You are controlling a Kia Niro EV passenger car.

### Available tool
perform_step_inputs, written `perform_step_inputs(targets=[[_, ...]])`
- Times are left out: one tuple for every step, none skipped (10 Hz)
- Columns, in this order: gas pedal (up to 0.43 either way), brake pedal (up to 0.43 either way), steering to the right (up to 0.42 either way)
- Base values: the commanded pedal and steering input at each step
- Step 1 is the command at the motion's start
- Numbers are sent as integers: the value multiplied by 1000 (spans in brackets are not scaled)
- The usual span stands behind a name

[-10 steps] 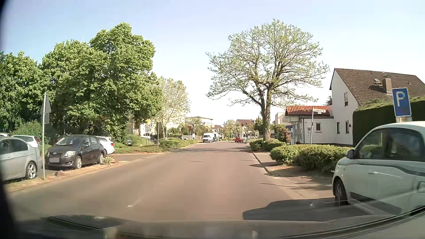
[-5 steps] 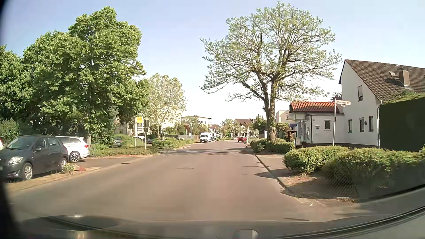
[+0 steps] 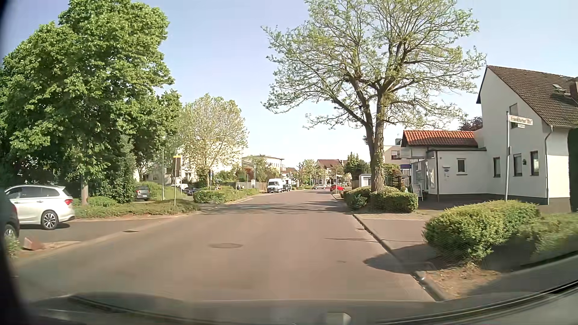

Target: Follow the waypoints while adhering to traffic rules and regulations

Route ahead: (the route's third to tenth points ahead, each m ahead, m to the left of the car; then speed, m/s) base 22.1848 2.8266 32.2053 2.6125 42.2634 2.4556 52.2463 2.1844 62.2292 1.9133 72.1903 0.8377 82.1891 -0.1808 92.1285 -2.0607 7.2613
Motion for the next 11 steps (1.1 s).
perform_step_inputs(targets=[[20,24,7],[20,30,6],[20,30,5],[20,30,5],[20,30,5],[20,30,5],[20,30,5],[20,24,5],[20,24,4],[20,30,1],[20,24,-1]])
